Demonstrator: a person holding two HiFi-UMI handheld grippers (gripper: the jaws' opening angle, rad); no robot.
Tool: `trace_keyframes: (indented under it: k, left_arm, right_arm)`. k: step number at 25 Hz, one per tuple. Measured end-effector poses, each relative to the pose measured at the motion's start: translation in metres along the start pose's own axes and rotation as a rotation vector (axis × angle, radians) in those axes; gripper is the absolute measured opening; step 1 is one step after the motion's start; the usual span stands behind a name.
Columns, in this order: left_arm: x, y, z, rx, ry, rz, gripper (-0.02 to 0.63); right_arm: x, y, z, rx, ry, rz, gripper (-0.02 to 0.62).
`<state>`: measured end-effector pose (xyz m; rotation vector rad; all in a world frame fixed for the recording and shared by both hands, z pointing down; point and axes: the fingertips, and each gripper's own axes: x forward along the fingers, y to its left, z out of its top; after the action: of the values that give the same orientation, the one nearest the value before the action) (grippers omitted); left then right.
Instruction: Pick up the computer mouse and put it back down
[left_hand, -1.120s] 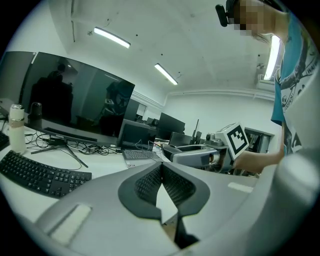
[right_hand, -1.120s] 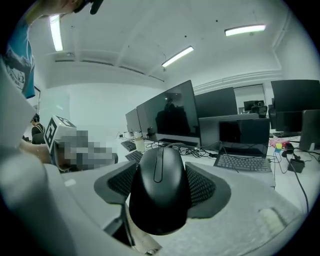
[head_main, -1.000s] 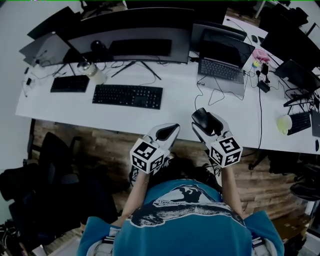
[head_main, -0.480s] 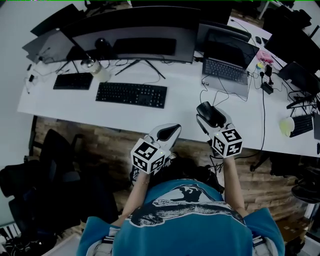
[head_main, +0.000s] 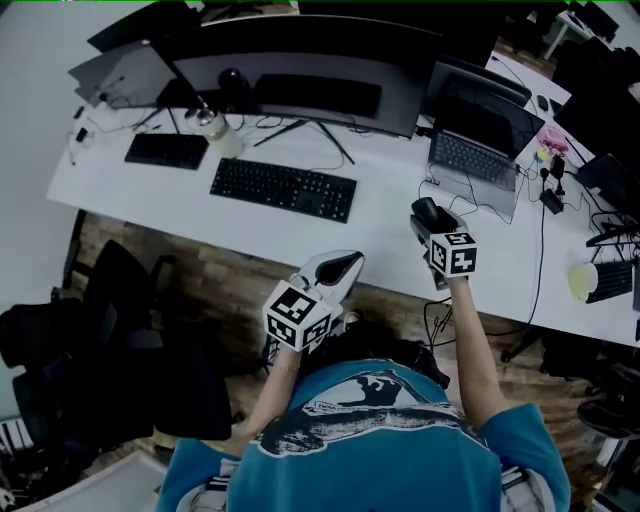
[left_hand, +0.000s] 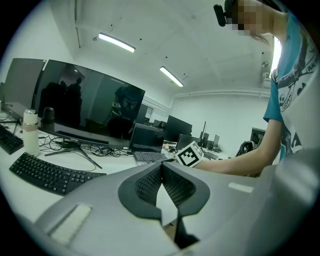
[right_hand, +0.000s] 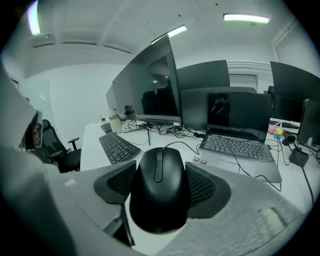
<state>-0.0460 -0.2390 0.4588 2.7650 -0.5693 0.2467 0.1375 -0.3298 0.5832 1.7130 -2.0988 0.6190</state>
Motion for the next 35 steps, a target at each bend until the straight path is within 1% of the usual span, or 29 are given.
trace_keyframes:
  k: [5, 11, 16, 19, 23, 25, 27, 28, 31, 34, 35]
  left_arm:
    - [-0.008, 0.008, 0.001, -0.012, -0.007, 0.038, 0.014]
    - [-0.008, 0.013, 0.004, -0.021, -0.017, 0.059, 0.014]
    - [-0.005, 0.011, 0.001, -0.023, -0.004, 0.054, 0.014]
    - [-0.006, 0.011, -0.001, -0.021, 0.003, 0.053, 0.014]
    - [-0.009, 0.015, 0.001, -0.016, 0.004, 0.064, 0.014]
    - [-0.01, 0.016, 0.0, -0.015, 0.007, 0.063, 0.014]
    - [-0.01, 0.015, -0.001, -0.013, 0.011, 0.055, 0.014]
    - [-0.009, 0.015, -0.001, -0.012, 0.012, 0.05, 0.014]
    - [-0.006, 0.014, -0.003, -0.011, 0.017, 0.031, 0.014]
    - [0.001, 0.011, -0.005, -0.02, 0.024, 0.002, 0.014]
    - [0.004, 0.009, -0.005, -0.024, 0.026, -0.013, 0.014]
  right_arm:
    - [0.036, -0.028, -0.035, 0.008, 0.114, -0.053, 0.302]
    - [0.056, -0.047, -0.064, 0.108, 0.169, -0.105, 0.302]
    - [0.064, -0.048, -0.081, 0.108, 0.209, -0.121, 0.304]
    - [0.063, -0.05, -0.082, 0.082, 0.212, -0.133, 0.304]
    - [0.066, -0.048, -0.081, 0.065, 0.211, -0.121, 0.311]
    - [0.066, -0.045, -0.081, 0.073, 0.211, -0.104, 0.342]
    - [0.062, -0.041, -0.081, 0.07, 0.209, -0.091, 0.391]
    - [0.059, -0.04, -0.08, 0.064, 0.202, -0.087, 0.394]
    - [0.047, -0.034, -0.07, 0.044, 0.152, -0.067, 0.394]
    - [0.025, -0.019, -0.057, 0.034, 0.087, -0.023, 0.392]
    - [0.014, -0.012, -0.054, 0.031, 0.069, -0.008, 0.38]
